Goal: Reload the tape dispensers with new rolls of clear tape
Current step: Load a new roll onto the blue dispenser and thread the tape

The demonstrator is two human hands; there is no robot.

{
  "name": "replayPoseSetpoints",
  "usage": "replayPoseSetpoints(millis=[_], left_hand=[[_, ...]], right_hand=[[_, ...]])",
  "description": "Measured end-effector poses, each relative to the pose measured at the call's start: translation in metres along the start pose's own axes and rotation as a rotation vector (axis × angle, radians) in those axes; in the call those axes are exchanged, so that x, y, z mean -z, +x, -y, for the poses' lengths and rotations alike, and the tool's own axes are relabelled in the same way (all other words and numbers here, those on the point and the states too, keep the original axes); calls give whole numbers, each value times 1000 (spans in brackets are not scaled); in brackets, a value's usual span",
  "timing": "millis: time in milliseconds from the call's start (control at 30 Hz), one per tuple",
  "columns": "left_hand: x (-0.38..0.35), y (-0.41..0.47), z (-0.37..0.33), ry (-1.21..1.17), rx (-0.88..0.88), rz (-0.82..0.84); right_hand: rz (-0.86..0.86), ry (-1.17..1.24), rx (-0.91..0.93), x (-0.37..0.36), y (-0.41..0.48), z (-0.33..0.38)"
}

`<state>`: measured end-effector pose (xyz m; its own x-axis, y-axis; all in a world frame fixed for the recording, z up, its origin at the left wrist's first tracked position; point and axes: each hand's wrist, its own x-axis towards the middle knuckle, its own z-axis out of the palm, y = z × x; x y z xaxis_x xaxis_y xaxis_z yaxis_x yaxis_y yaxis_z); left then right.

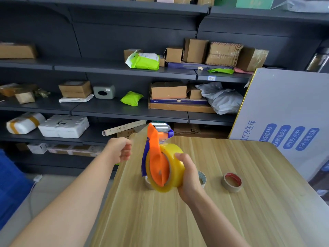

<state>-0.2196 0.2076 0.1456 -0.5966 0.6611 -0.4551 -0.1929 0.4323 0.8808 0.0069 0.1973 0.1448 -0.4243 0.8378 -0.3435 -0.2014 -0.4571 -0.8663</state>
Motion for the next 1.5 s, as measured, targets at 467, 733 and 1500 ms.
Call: replayPoseSetpoints(millis=[467,733,1500], left_hand=[[-52,-31,46,-465,211,323],[-68,-38,55,-523,249,427],[-85,-62,72,-223,-16,225]], right_hand=[[-50,95,32,-1,10,21],[-78,122,47,0,16,30],[-132,176,-3,18,25,31]])
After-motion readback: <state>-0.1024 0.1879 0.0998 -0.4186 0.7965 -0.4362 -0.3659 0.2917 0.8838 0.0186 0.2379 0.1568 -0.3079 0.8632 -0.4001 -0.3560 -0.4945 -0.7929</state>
